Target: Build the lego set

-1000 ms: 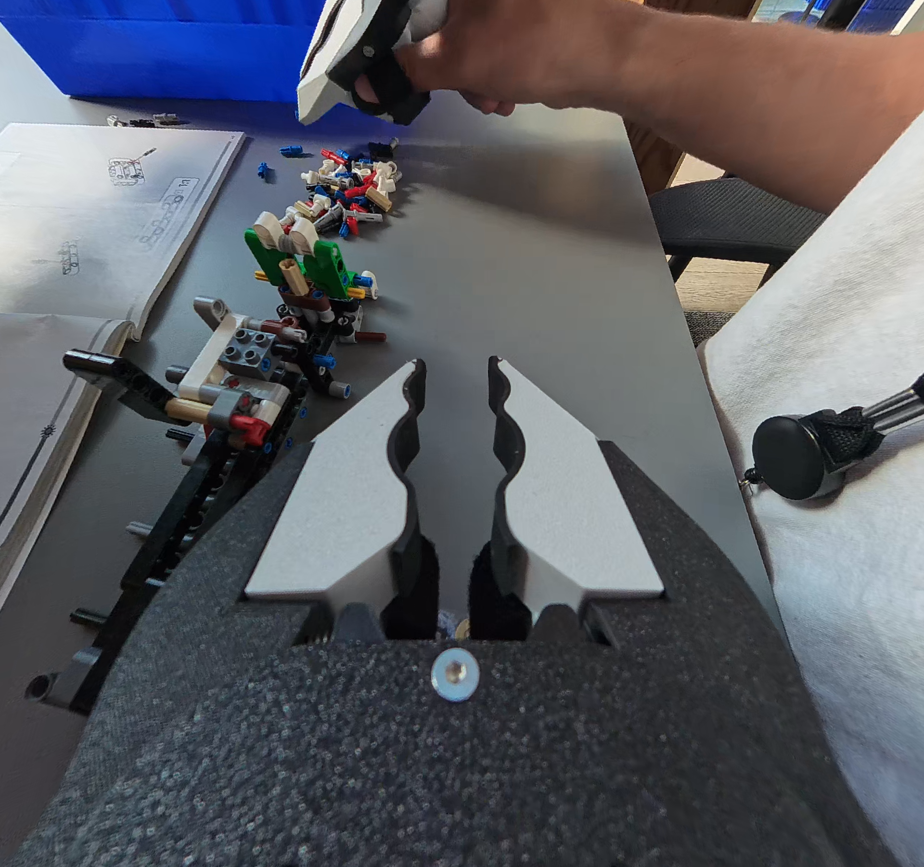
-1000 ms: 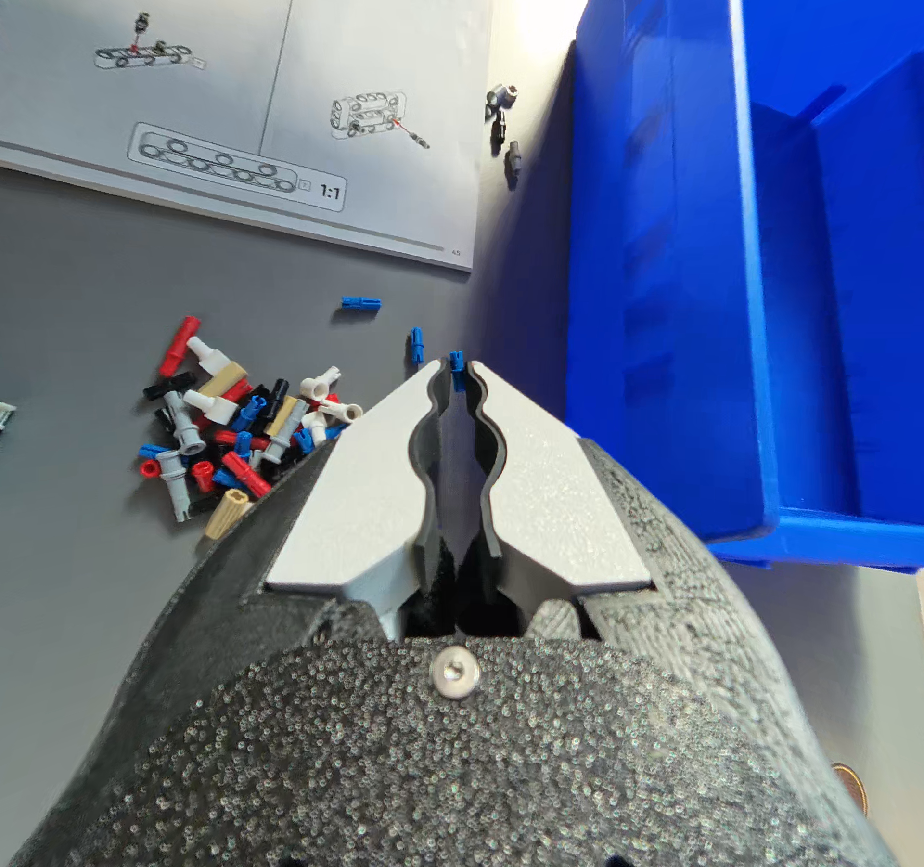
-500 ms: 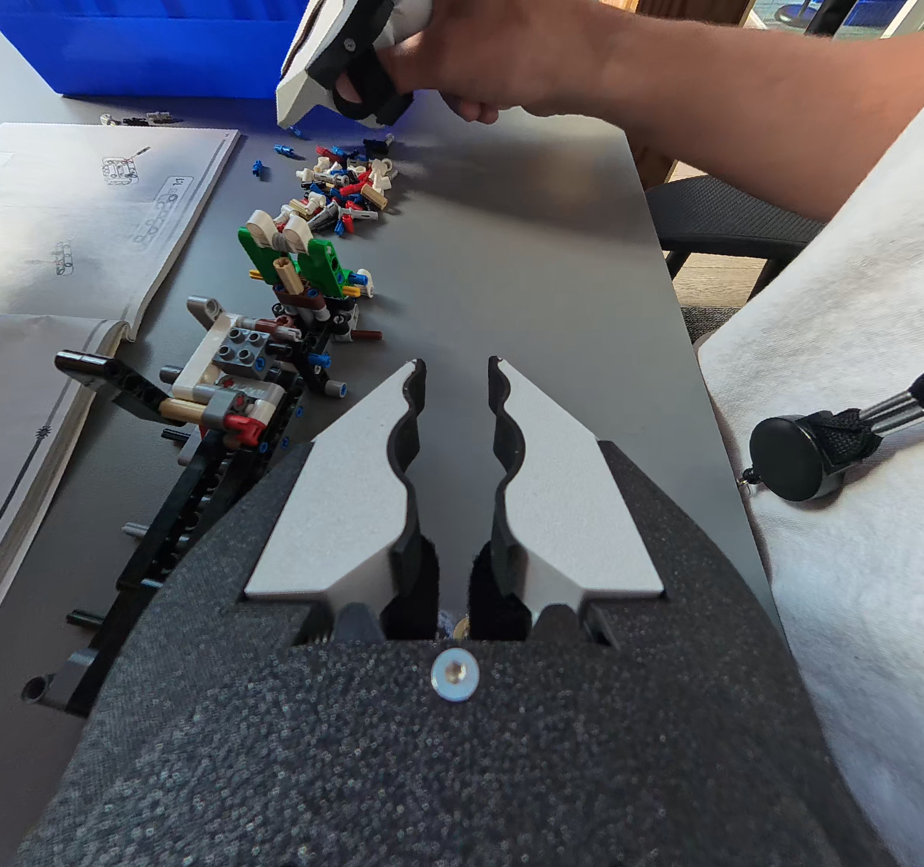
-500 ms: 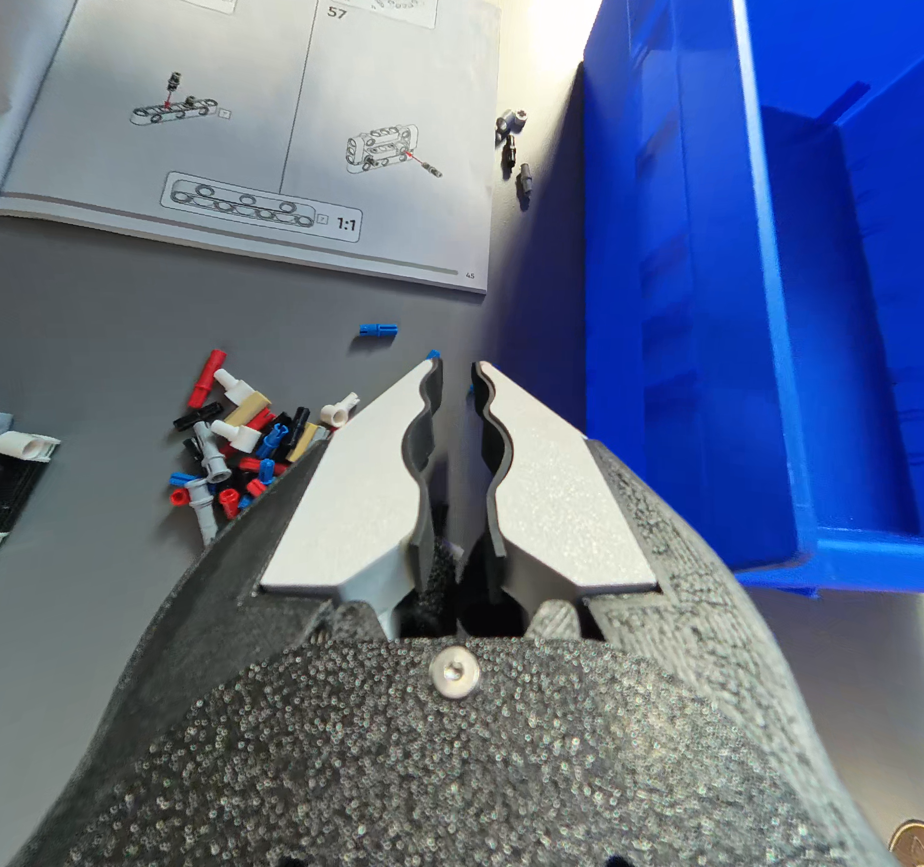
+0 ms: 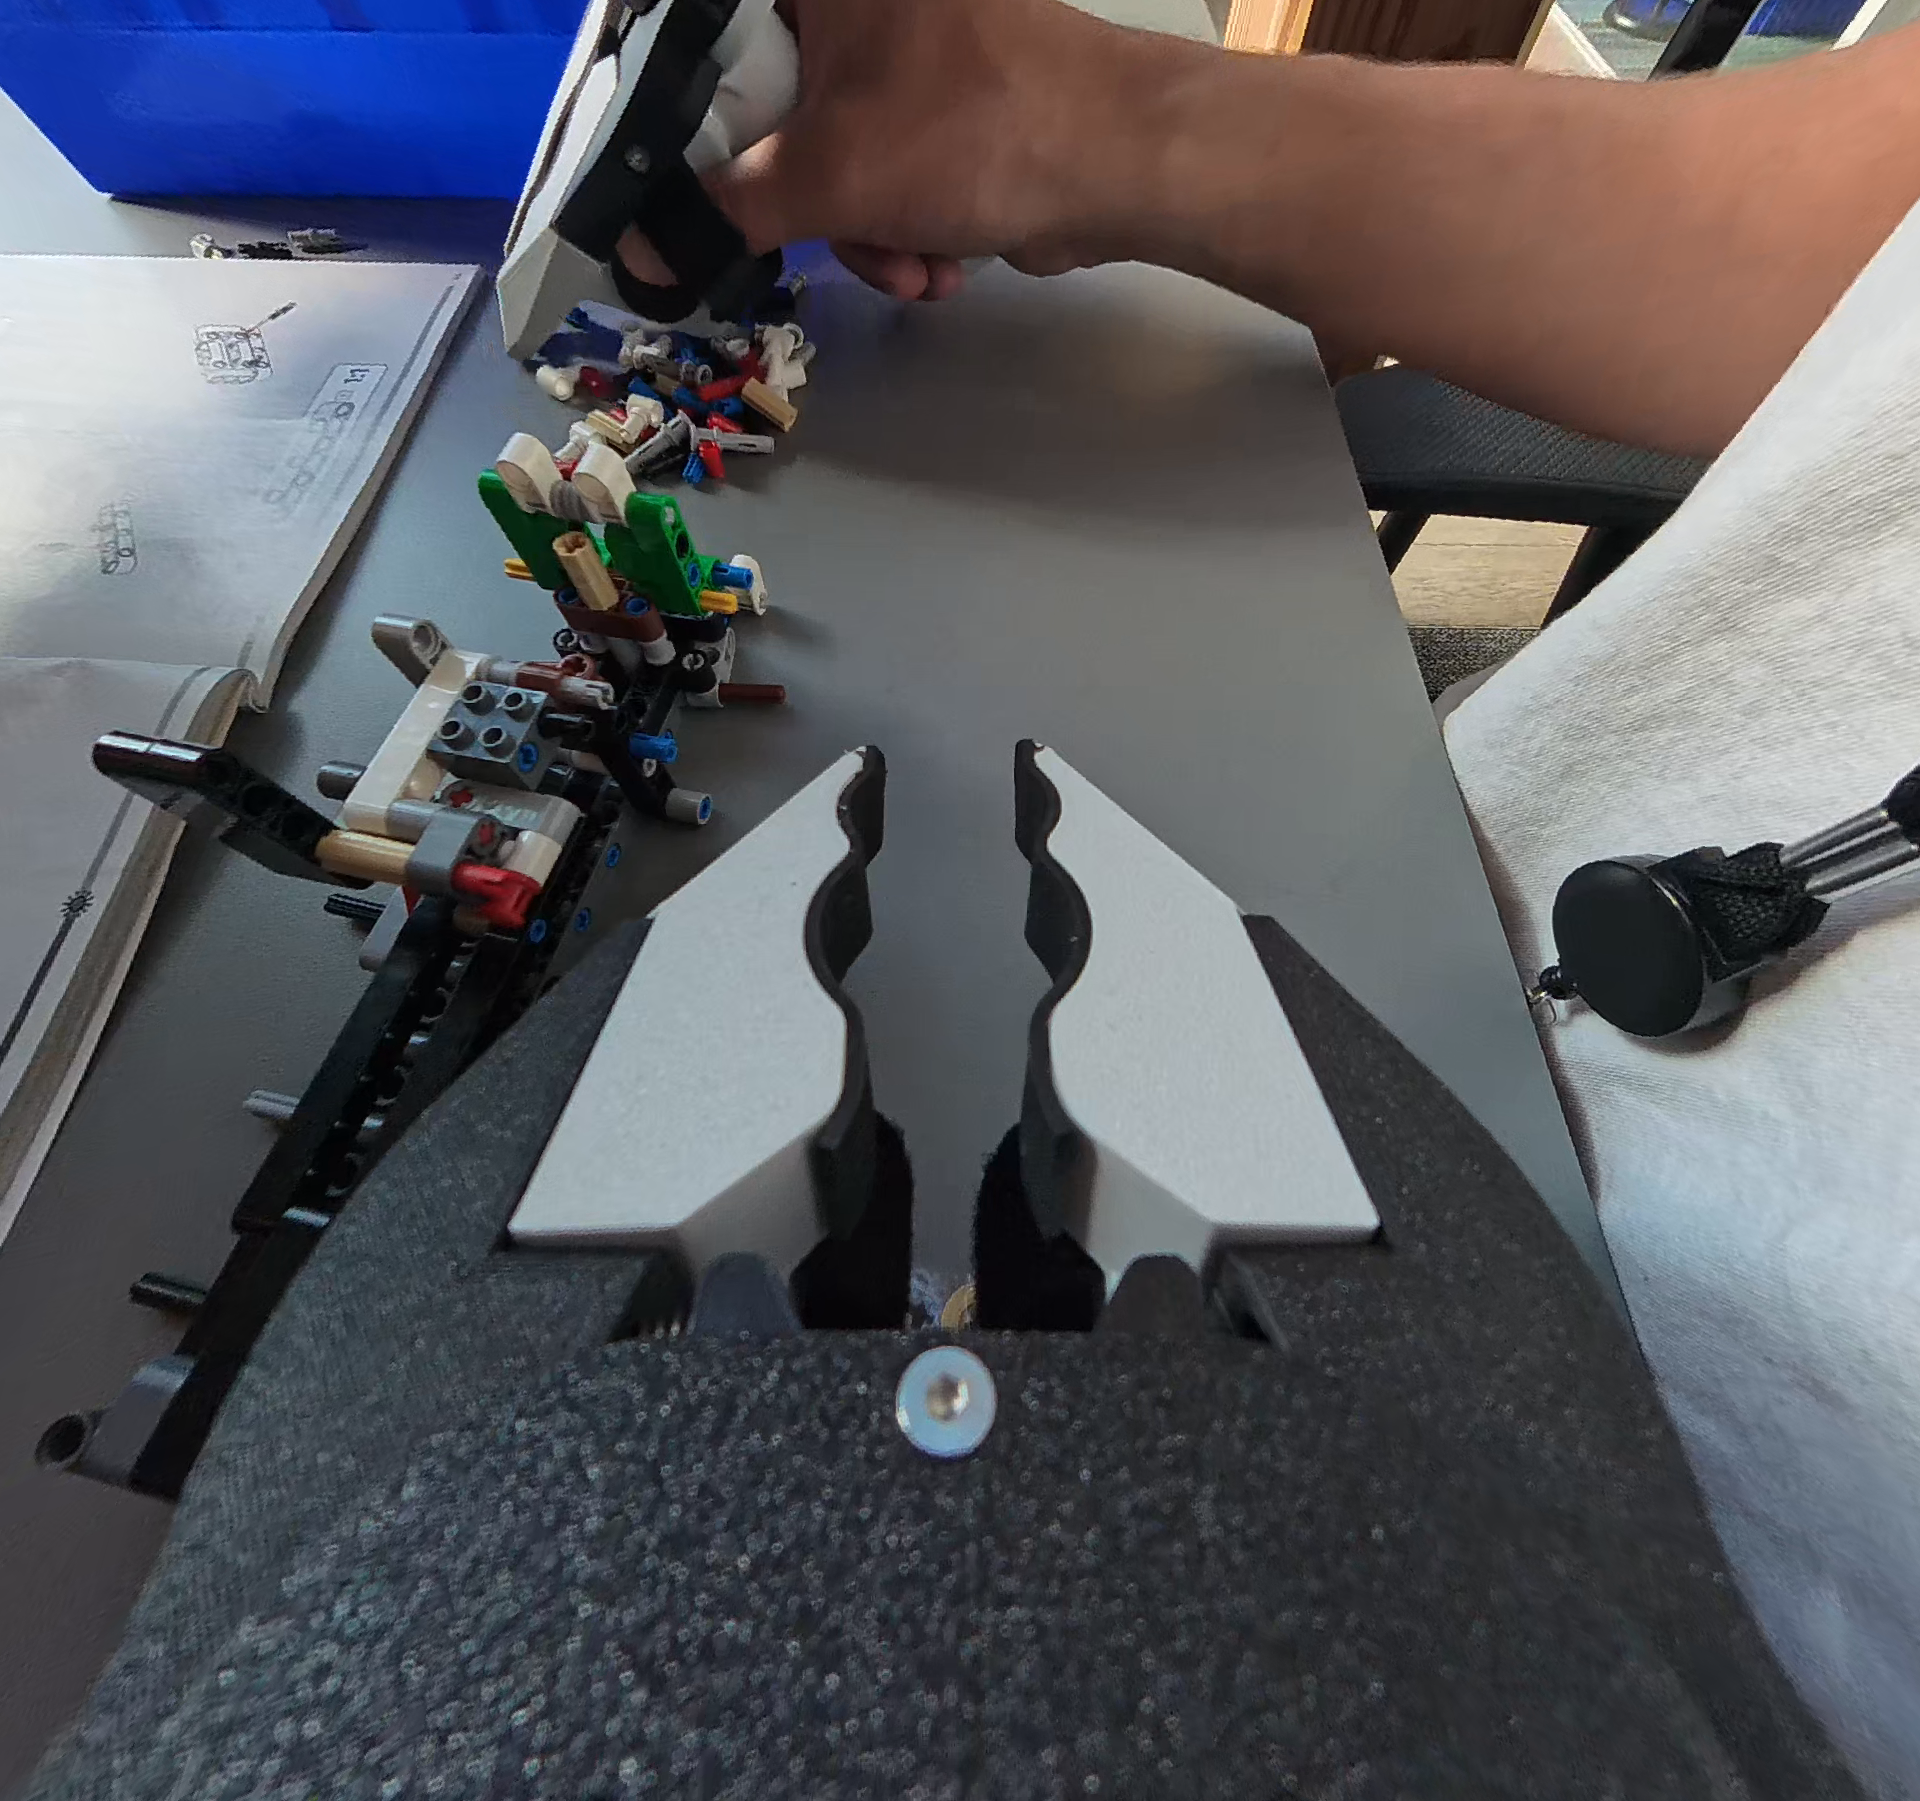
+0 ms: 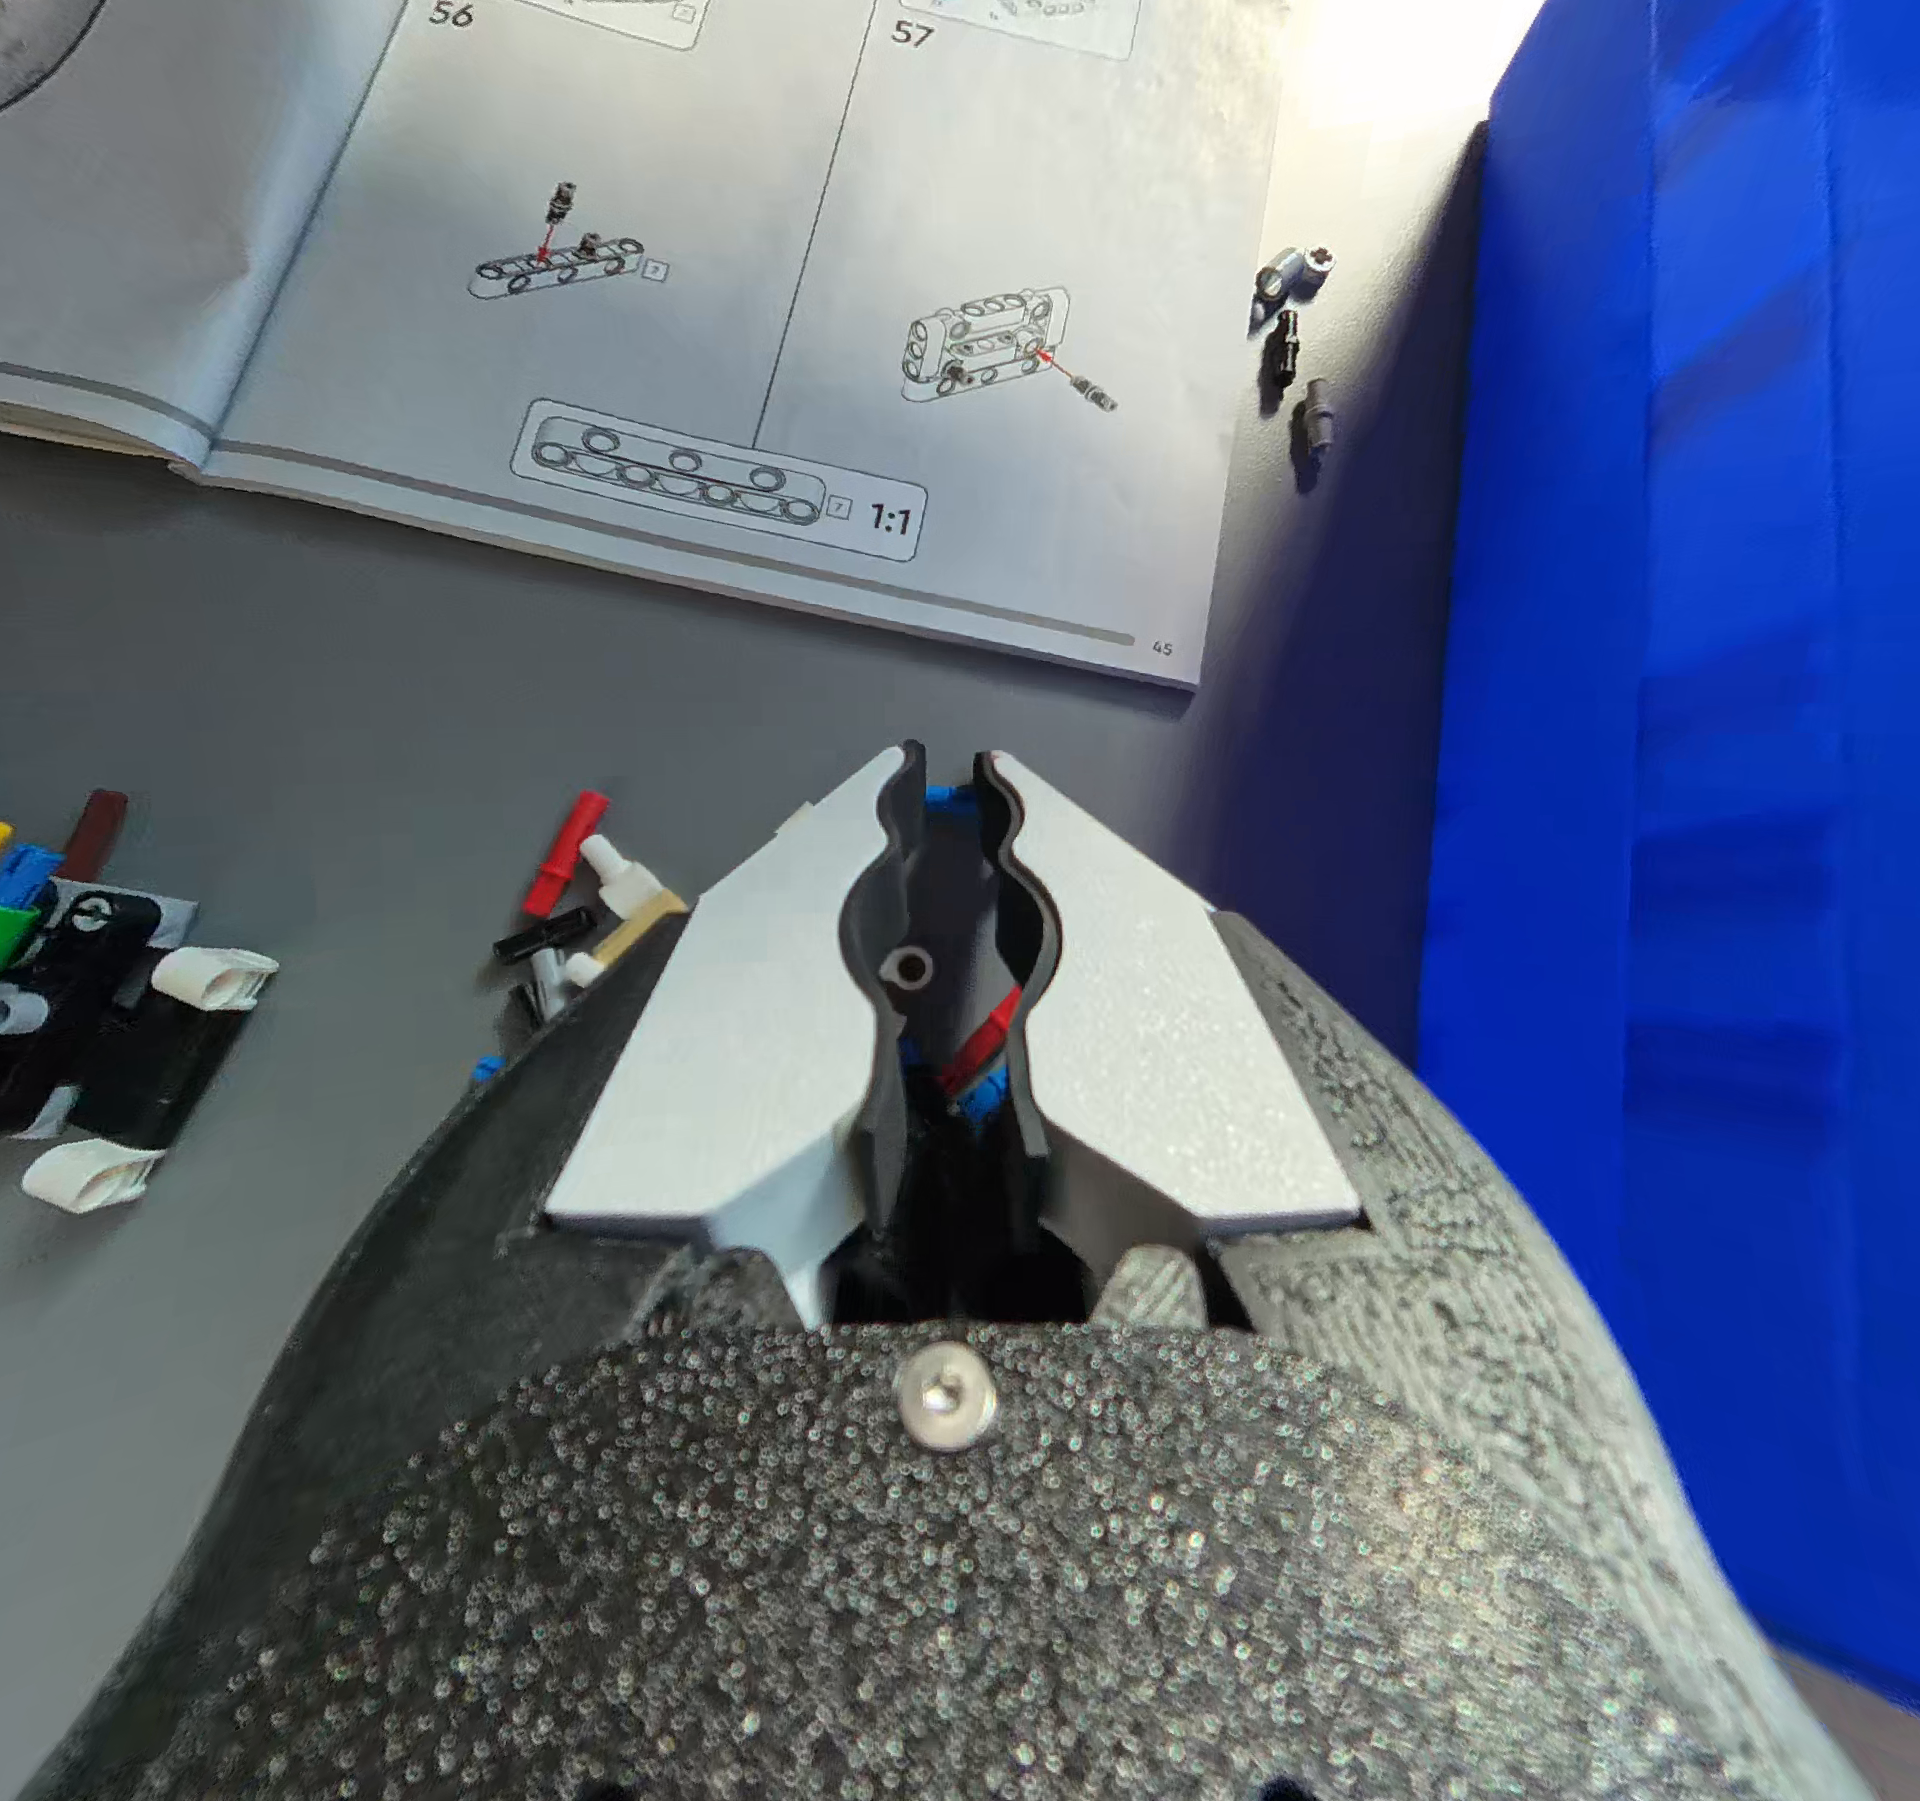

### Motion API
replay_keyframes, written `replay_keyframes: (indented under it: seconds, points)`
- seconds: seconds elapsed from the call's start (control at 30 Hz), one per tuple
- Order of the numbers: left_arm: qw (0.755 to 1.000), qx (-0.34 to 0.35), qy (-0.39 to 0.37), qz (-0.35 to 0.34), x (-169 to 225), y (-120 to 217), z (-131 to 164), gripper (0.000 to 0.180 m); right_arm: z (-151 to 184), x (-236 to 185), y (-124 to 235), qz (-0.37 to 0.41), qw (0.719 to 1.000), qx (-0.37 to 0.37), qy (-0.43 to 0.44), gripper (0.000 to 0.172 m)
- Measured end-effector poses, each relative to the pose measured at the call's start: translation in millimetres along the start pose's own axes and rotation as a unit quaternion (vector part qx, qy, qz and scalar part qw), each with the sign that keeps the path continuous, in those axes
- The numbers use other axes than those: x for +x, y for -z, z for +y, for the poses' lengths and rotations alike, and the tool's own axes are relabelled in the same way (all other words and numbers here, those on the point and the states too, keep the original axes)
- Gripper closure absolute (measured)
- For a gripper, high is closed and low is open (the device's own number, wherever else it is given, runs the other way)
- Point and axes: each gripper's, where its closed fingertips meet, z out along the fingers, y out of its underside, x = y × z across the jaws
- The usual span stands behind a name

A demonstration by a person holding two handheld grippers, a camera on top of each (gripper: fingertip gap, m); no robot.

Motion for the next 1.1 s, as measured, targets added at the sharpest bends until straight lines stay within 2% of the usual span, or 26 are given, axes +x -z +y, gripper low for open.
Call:
replay_keyframes:
  seconds: [0.23, 0.33, 0.53, 0.77, 0.97, 1.1]
  points:
    - [1.000, -0.002, 0.000, 0.002, 0.6, -0.2, 0.6, 0.158, 11.4, 17.2, 23.4, 0.044, 0.999, 0.004, 0.009, 0.159]
    - [1.000, -0.002, 0.001, 0.002, 0.6, -0.2, 0.4, 0.158, 17.6, 28.9, 44.3, 0.094, 0.995, 0.012, 0.013, 0.155]
    - [1.000, -0.004, 0.002, 0.005, 1.3, -0.9, 1.1, 0.158, 35.8, 39.5, 55.1, 0.136, 0.990, 0.029, -0.038, 0.139]
    - [1.000, -0.003, 0.001, 0.008, 3.2, -1.0, 0.8, 0.158, 33.7, 36.5, 44.6, 0.079, 0.989, 0.043, -0.115, 0.132]
    - [1.000, -0.004, 0.000, 0.010, 5.0, -1.6, 0.7, 0.158, 33.8, 36.7, 34.2, 0.077, 0.990, 0.024, -0.113, 0.122]
    - [1.000, -0.003, 0.000, 0.012, 5.6, -1.7, 0.2, 0.158, 33.4, 31.5, 29.7, 0.069, 0.991, 0.018, -0.114, 0.125]
